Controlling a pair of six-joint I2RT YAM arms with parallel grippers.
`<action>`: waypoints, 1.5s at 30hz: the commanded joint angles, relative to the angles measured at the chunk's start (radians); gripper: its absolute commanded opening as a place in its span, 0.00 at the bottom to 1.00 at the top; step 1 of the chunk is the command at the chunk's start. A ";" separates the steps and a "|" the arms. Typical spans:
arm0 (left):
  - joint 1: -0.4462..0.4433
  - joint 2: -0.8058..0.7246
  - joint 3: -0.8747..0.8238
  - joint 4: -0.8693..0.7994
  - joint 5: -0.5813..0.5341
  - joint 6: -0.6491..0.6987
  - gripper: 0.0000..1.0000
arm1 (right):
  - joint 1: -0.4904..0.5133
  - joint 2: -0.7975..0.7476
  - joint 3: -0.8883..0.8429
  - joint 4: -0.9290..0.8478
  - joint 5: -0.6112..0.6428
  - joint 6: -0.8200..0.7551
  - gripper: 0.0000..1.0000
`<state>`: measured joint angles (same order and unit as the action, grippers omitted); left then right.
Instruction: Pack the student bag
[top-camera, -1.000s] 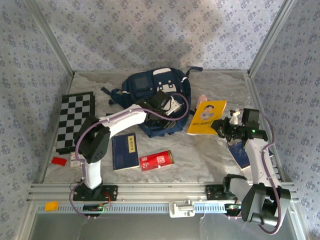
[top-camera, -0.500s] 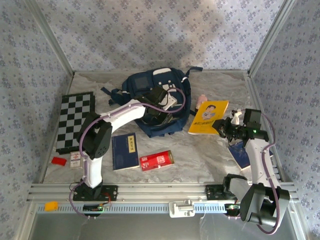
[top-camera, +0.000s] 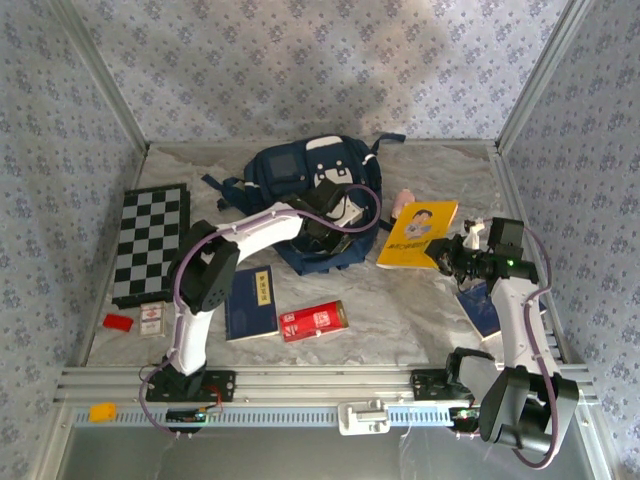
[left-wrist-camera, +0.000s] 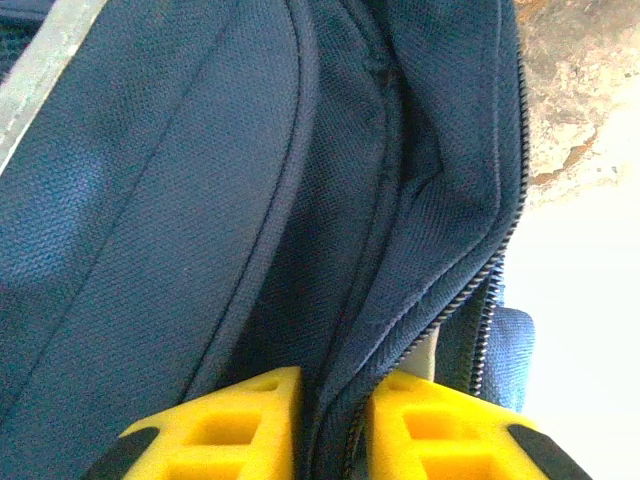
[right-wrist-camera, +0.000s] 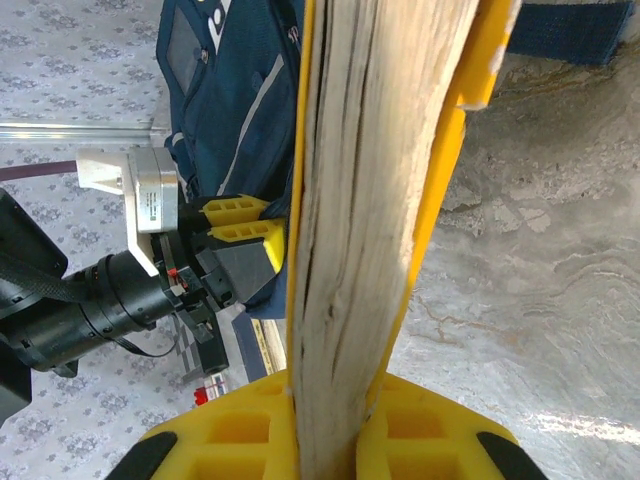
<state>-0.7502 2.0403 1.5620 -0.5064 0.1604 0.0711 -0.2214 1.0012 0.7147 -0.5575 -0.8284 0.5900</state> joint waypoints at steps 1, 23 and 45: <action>0.013 0.033 0.038 -0.046 0.005 0.017 0.17 | -0.006 -0.025 -0.005 0.036 -0.055 -0.005 0.00; 0.009 -0.299 -0.003 0.054 -0.142 -0.055 0.00 | 0.101 -0.020 0.052 0.015 -0.123 0.027 0.00; 0.005 -0.424 0.040 0.125 -0.286 -0.014 0.00 | 0.653 0.675 0.379 0.686 0.224 0.300 0.00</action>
<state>-0.7464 1.6733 1.5501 -0.4595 -0.0937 0.0418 0.4019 1.6196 1.0061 -0.0261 -0.6487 0.8906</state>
